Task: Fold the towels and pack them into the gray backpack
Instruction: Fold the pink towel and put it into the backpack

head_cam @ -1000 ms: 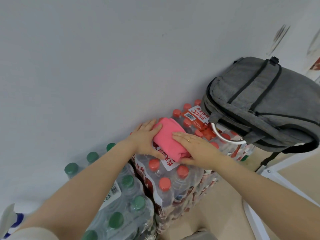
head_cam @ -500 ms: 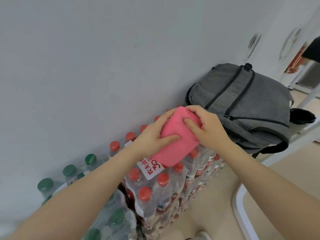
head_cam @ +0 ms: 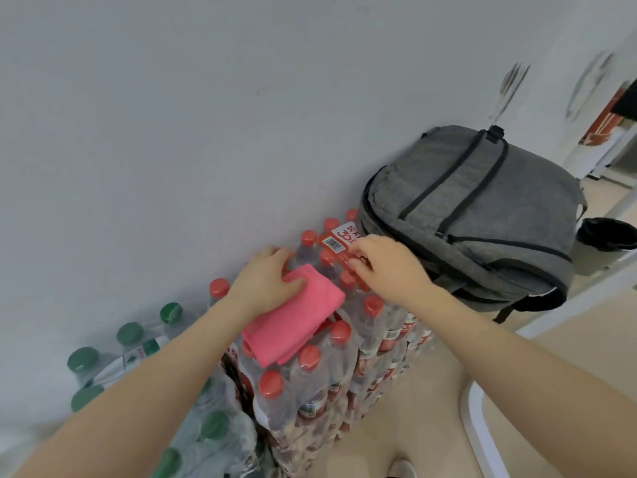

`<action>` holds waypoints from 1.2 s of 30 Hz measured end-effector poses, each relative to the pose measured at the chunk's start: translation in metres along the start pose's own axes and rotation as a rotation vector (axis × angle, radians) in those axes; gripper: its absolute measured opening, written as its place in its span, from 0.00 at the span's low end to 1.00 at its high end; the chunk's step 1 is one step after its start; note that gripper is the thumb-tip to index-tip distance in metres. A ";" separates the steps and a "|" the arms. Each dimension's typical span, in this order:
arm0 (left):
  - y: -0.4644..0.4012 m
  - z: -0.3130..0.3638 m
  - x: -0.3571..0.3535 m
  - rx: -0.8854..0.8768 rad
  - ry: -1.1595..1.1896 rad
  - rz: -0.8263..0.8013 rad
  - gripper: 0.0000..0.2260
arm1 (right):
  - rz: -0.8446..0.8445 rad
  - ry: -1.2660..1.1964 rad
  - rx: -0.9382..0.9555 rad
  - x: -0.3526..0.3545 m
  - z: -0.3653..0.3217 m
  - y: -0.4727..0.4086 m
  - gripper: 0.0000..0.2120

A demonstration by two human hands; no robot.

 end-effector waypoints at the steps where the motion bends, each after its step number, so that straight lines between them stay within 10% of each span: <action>1: -0.006 0.015 0.005 -0.067 0.032 0.052 0.23 | 0.114 0.077 0.038 0.018 0.006 0.004 0.12; 4: -0.030 0.070 0.005 -0.289 0.066 0.113 0.22 | 0.380 0.304 0.016 0.059 0.039 0.023 0.14; 11: -0.080 0.155 -0.039 -0.563 -0.182 0.043 0.27 | 0.123 0.598 -0.225 0.060 0.125 0.050 0.29; 17: -0.115 0.167 -0.031 -0.455 -0.291 0.090 0.30 | 0.220 0.270 -0.251 0.106 0.146 0.037 0.15; 26: -0.185 0.233 0.060 -0.405 -0.283 0.635 0.09 | 0.372 -0.065 -0.290 0.180 0.220 -0.005 0.12; 33: -0.246 0.275 -0.003 -0.431 0.038 0.218 0.19 | 0.230 0.005 -0.440 0.152 0.303 -0.043 0.13; 36: -0.238 0.259 -0.058 -0.541 -0.289 -0.022 0.32 | 0.197 -0.073 -0.474 0.132 0.323 -0.052 0.15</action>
Point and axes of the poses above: each hand's wrist, its own y-axis away from the middle knuckle, its own x-axis out of the back of the hand, z = x × y, the point moved 10 cm from there along -y, towards the middle knuckle, and after that the axes turned 7 degrees about -x, right-handed, at the moved point
